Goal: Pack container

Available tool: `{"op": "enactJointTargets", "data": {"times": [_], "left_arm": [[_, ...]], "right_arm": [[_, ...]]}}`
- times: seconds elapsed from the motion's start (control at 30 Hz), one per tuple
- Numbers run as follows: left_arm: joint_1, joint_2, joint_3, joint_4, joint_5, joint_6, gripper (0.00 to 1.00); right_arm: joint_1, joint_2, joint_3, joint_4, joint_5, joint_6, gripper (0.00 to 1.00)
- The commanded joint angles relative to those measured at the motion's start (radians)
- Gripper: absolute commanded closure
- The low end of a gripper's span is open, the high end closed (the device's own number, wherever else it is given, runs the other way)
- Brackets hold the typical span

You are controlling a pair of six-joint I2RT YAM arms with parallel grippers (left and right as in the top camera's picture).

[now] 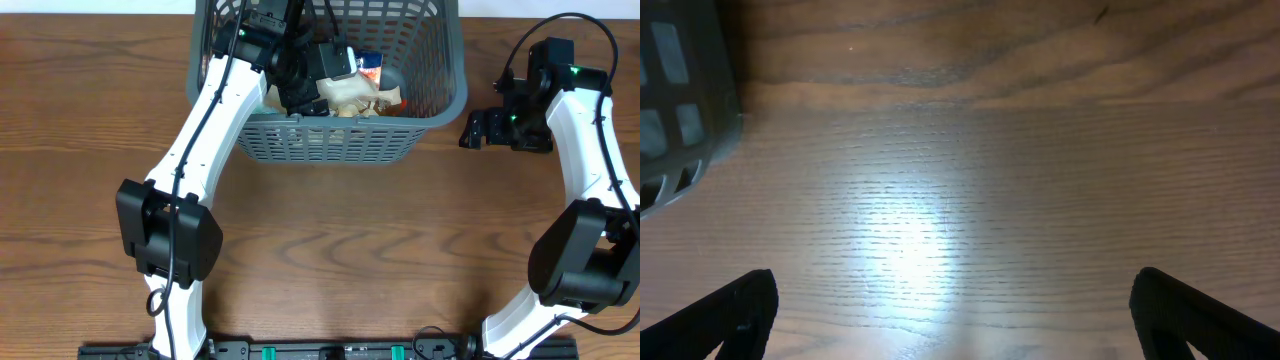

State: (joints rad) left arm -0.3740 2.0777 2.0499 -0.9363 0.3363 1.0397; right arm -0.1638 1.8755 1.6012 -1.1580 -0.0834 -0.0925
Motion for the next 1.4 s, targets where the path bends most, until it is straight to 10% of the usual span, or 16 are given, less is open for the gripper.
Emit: {"op": "enactJointTargets", "data": {"times": [0.0,0.7,1.0,1.37], "left_arm": [[0.004,-0.022,0.012,0.005,-0.053,-0.042,0.01],[0.446,-0.445,0.159,-0.196,-0.195,-0.740,0.01],[0.609,-0.636,-0.018,-0.230,-0.134,-0.738,0.01],[0.610,-1.035,-0.677,0.073,-0.088,-0.808,0.01]], "right_arm": [[0.008,0.002,-0.001,0.014,-0.011,-0.018,0.01],[0.068,-0.051,0.641,0.054,0.084,-0.019,0.01],[0.213,-0.177,0.623,-0.043,0.283,0.029,0.01],[0.338,-0.426,0.208,0.059,0.383,0.107,0.01]]}}
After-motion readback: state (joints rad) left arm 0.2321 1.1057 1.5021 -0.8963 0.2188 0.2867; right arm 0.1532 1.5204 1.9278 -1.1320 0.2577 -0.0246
